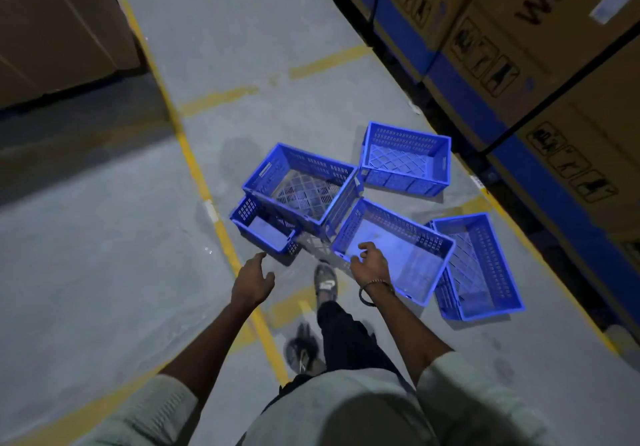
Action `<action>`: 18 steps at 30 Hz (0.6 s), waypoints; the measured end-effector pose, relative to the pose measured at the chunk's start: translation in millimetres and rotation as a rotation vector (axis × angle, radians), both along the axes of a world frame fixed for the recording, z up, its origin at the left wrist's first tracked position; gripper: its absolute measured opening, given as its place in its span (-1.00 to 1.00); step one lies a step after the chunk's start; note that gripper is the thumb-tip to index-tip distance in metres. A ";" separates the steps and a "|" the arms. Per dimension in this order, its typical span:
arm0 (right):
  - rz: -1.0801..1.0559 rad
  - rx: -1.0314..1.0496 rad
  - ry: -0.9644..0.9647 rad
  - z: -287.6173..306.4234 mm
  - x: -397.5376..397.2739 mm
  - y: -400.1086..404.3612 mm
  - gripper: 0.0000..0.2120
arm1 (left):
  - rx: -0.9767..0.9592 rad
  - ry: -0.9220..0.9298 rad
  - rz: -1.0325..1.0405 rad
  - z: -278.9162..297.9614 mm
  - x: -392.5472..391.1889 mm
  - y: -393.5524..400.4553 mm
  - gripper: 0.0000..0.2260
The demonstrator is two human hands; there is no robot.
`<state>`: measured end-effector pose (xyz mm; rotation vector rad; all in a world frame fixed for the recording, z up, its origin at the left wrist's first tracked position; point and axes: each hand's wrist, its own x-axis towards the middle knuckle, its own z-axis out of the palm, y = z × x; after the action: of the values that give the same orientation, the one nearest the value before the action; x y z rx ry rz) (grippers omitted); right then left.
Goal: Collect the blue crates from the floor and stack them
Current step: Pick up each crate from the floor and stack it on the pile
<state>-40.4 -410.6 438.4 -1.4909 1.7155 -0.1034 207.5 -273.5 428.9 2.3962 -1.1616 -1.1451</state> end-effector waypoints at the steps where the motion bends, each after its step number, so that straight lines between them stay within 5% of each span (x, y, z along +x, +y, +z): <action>1: 0.002 0.001 -0.001 -3.4 9.3 -14.0 -0.63 | 0.014 0.000 -0.008 -3.3 7.6 -11.5 -0.46; 18: 0.018 0.126 0.100 -87.4 139.2 -236.4 -0.64 | 0.198 -0.042 0.007 -59.7 189.8 -235.0 -0.47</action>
<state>98.9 -647.0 351.1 -1.4384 1.7538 0.0885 397.3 -508.5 369.3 2.5789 -1.0974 -1.2675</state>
